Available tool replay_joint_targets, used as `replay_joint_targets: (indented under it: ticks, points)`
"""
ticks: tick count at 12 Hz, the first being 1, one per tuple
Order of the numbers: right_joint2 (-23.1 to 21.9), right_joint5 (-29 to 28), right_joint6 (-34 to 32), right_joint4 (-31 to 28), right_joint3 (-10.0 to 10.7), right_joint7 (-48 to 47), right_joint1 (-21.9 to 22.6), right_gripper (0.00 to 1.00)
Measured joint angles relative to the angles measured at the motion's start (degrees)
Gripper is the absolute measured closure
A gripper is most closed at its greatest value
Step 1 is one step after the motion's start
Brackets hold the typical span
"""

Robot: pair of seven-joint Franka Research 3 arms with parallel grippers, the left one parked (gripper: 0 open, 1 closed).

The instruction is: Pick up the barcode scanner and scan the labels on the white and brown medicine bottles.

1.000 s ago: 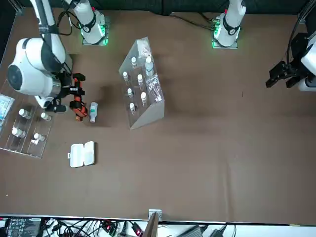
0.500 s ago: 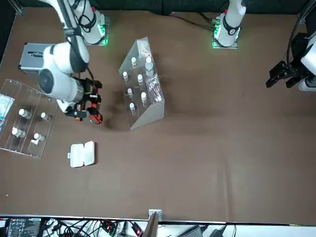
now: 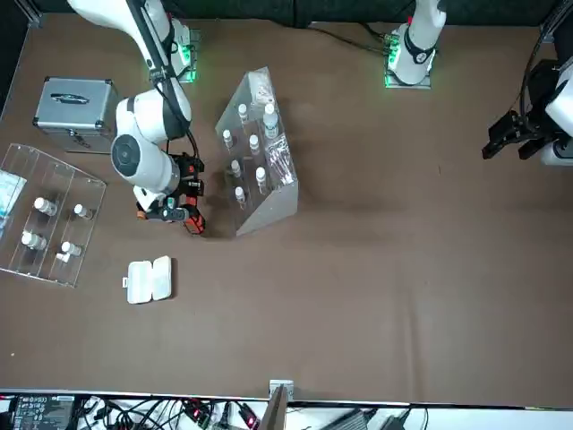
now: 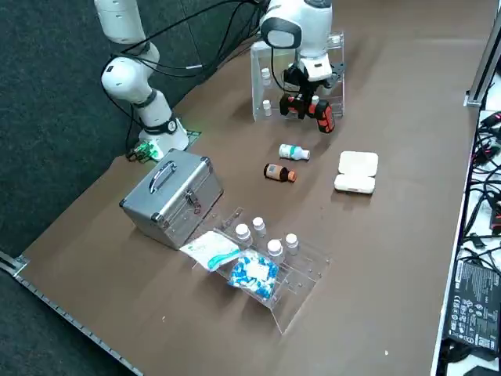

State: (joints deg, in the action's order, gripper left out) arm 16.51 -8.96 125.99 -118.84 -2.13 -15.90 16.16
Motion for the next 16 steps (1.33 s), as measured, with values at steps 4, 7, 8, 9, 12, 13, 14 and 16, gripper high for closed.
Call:
replay_joint_targets:
  ticks: [4,7,8,9,12,13,14,16]
  points:
    - [1.11,4.62,0.42,0.03,0.04,-0.1,0.48,0.57]
    - [1.3,6.19,2.17,-0.74,0.05,-0.12,0.49,0.57]
    - [1.35,6.22,2.54,-0.98,0.05,-0.12,0.5,0.57]
    - [1.39,6.23,2.81,-1.15,0.05,-0.12,0.52,0.57]
    - [1.49,6.33,3.05,-1.29,0.05,-0.13,0.58,0.57]
    - [1.52,6.43,3.24,-1.37,0.05,-0.16,0.59,0.57]
    - [1.55,6.49,3.91,-1.59,0.05,-0.28,0.59,0.57]
    - [1.58,6.55,6.51,-2.63,0.07,-0.67,0.64,0.57]
